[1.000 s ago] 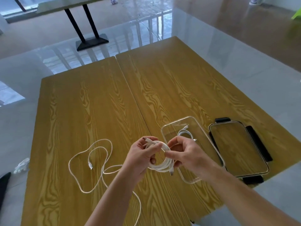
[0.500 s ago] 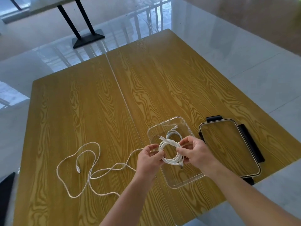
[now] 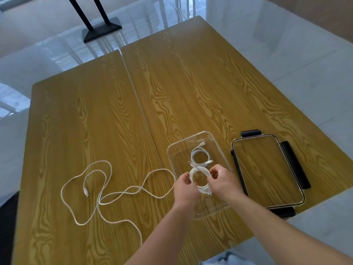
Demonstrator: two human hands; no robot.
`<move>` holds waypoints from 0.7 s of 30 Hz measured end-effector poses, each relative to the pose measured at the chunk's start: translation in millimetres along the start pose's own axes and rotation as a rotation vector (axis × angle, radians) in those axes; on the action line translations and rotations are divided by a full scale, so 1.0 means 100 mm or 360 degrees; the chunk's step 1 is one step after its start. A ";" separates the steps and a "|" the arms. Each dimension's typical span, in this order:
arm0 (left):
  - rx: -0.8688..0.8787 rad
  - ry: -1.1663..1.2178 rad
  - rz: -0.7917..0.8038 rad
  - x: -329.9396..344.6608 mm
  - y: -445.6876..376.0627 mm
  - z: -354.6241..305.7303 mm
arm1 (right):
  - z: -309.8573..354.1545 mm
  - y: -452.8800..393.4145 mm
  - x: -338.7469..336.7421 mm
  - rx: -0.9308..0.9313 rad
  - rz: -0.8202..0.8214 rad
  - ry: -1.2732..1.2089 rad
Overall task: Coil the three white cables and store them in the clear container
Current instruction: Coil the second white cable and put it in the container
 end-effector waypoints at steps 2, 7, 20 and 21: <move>-0.0019 -0.0082 -0.0003 0.05 -0.05 0.02 | -0.08 0.01 0.03 0.0098 0.0012 -0.0014; -0.0036 -0.0296 -0.0038 0.17 -0.13 0.00 | -0.17 0.05 0.02 0.0298 0.0021 -0.0113; -0.0073 -0.0370 0.0062 0.49 -0.23 0.09 | -0.13 0.08 -0.01 0.0547 0.0072 -0.0037; -0.0062 -0.0376 0.0054 0.49 -0.23 0.08 | -0.12 0.08 -0.01 0.0550 0.0071 -0.0043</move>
Point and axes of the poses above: each hand's wrist, its own y-axis away from the middle knuckle, its own x-axis out of the palm, z = x × y, the point moved 8 cm from there along -y, towards the middle knuckle, and after that the axes turned 12 degrees about -y, right-handed, at the moved point
